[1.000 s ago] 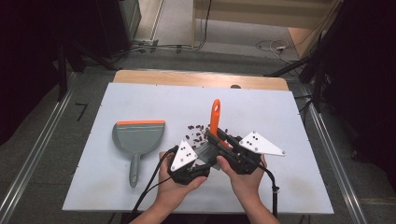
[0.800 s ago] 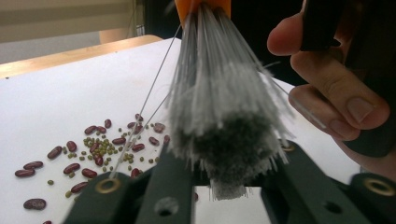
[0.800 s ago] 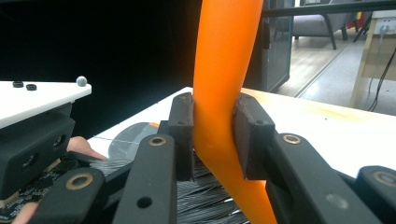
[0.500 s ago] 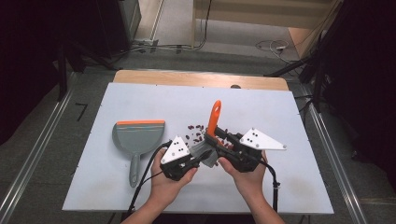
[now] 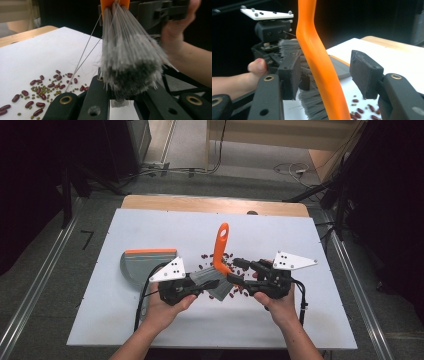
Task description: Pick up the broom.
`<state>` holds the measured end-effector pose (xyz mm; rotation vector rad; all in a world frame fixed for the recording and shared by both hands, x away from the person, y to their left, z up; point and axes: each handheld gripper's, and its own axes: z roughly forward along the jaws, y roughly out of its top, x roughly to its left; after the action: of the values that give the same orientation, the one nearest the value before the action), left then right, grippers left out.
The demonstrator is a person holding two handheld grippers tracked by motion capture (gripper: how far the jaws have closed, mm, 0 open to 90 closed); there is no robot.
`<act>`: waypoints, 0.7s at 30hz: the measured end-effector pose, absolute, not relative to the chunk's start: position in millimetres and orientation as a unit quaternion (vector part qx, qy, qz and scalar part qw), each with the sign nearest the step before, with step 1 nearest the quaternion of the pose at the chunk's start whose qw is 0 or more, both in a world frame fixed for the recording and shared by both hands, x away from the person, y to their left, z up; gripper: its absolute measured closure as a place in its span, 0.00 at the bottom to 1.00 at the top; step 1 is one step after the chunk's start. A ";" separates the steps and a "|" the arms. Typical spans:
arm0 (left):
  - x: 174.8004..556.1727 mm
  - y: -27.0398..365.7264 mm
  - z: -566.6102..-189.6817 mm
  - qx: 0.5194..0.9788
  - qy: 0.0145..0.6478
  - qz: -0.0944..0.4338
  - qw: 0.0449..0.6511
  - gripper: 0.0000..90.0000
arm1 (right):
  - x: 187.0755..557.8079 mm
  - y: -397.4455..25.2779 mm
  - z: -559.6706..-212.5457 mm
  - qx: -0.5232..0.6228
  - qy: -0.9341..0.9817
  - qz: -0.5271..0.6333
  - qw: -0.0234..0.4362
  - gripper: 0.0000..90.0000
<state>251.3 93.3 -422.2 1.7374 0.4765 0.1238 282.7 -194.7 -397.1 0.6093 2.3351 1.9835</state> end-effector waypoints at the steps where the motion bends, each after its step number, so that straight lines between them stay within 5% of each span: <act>1: 251.3 93.3 -422.2 0.755 0.207 0.054 0.619 0.95 | 283.2 -194.0 -398.2 0.191 0.746 0.638 -0.006 0.50; 8: 252.1 86.0 -426.3 0.762 0.164 -0.003 0.626 0.95 | 284.3 -182.1 -402.4 0.160 0.742 0.648 -0.057 0.58; 16: 253.7 83.2 -428.4 0.768 0.156 -0.023 0.621 0.95 | 281.3 -180.4 -406.4 0.149 0.753 0.638 -0.061 0.75; 21: 256.0 85.3 -428.0 0.760 0.176 -0.026 0.625 0.83 | 276.6 -178.6 -401.5 0.166 0.761 0.626 -0.038 0.76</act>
<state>256.0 85.3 -428.0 1.7447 0.4028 -0.0587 276.6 -178.6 -401.5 0.5356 2.4497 2.0157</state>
